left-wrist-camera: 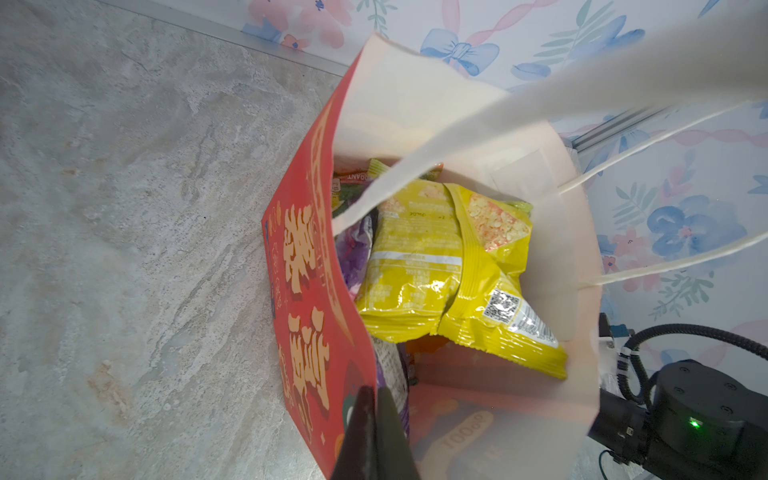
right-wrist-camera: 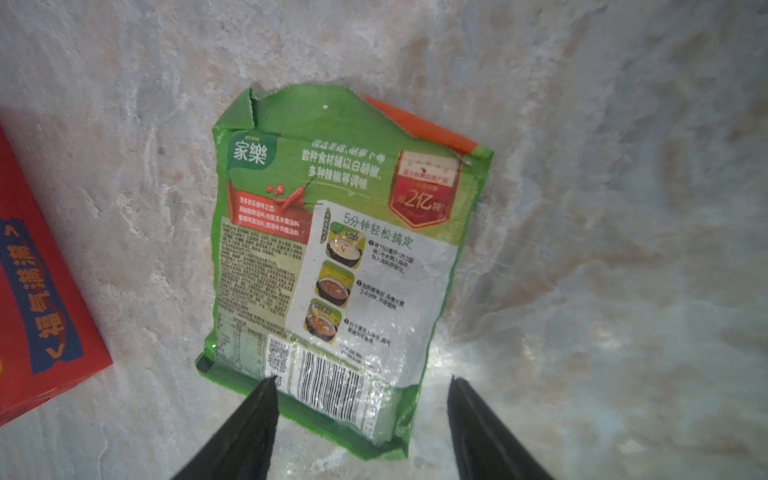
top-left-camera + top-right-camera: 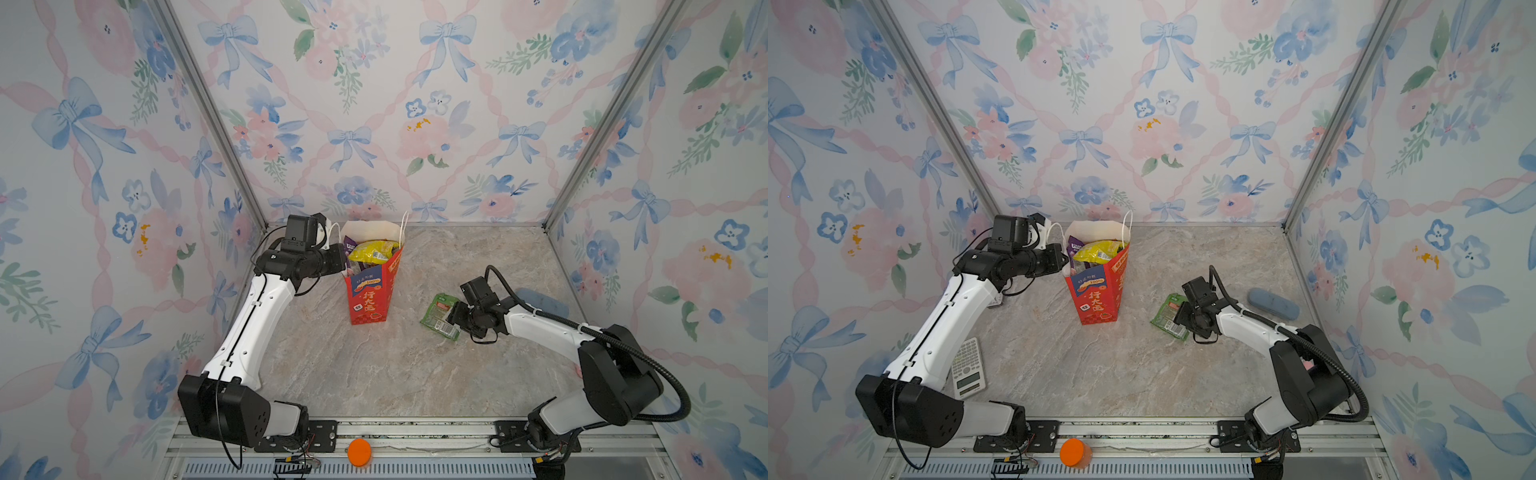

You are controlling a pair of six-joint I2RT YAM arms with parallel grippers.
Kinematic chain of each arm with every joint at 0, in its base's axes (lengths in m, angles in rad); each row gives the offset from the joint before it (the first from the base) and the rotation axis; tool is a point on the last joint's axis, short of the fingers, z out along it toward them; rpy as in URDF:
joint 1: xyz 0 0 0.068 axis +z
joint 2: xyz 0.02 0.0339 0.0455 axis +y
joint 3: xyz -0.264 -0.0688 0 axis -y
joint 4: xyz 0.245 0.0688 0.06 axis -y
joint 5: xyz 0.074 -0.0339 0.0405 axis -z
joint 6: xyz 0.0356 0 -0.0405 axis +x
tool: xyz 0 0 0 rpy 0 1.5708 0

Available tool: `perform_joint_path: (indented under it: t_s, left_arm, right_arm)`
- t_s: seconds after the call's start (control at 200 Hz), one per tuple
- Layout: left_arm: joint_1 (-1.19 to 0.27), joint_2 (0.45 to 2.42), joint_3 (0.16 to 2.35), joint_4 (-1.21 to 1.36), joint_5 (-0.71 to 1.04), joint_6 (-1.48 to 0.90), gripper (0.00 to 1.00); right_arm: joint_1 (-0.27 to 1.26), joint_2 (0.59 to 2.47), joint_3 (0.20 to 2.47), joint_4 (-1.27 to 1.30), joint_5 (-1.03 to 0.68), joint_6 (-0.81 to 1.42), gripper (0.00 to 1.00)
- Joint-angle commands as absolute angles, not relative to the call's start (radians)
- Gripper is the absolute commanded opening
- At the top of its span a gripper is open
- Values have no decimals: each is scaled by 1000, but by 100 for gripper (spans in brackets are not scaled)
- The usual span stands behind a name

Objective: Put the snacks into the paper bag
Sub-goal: 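Lower the right gripper and grasp the green packet's edge, then lift the green packet and carry it over the bag with the right gripper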

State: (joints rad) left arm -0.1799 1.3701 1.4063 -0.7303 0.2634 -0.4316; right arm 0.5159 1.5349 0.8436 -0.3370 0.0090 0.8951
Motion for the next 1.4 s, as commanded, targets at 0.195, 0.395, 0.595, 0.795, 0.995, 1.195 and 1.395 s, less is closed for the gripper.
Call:
perform_joint_path:
  t_s: [0.195,0.395,0.595,0.795,0.995,1.195,1.395]
  left_arm:
    - [-176,1358,1402,-709,272,-433,0]
    - [-175,1352,1401,-709,269,-431,0]
    - [-172,1345,1394,-710,267,-432,0]
    - [-172,1339,1391,-709,267,-434,0]
    - [-171,1336,1390,-709,266,-434,0]
    - [-171,1336,1387,-709,269,-435,0]
    - [-171,1332,1382,-708,267,-435,0]
  right_arm:
    - [540,1650,841,-279,69,934,59]
    - [548,1720,835,-256,64,943,35]
    - [547,1732,829,-239,70,927,5]
    - [535,1695,857,-260,75,886,0]
    - [539,1580,974,-360,99,790,0]
    - [560,1483,1149,-481,162,689,0]
    - [574,1435,1345,-557,189,588,0]
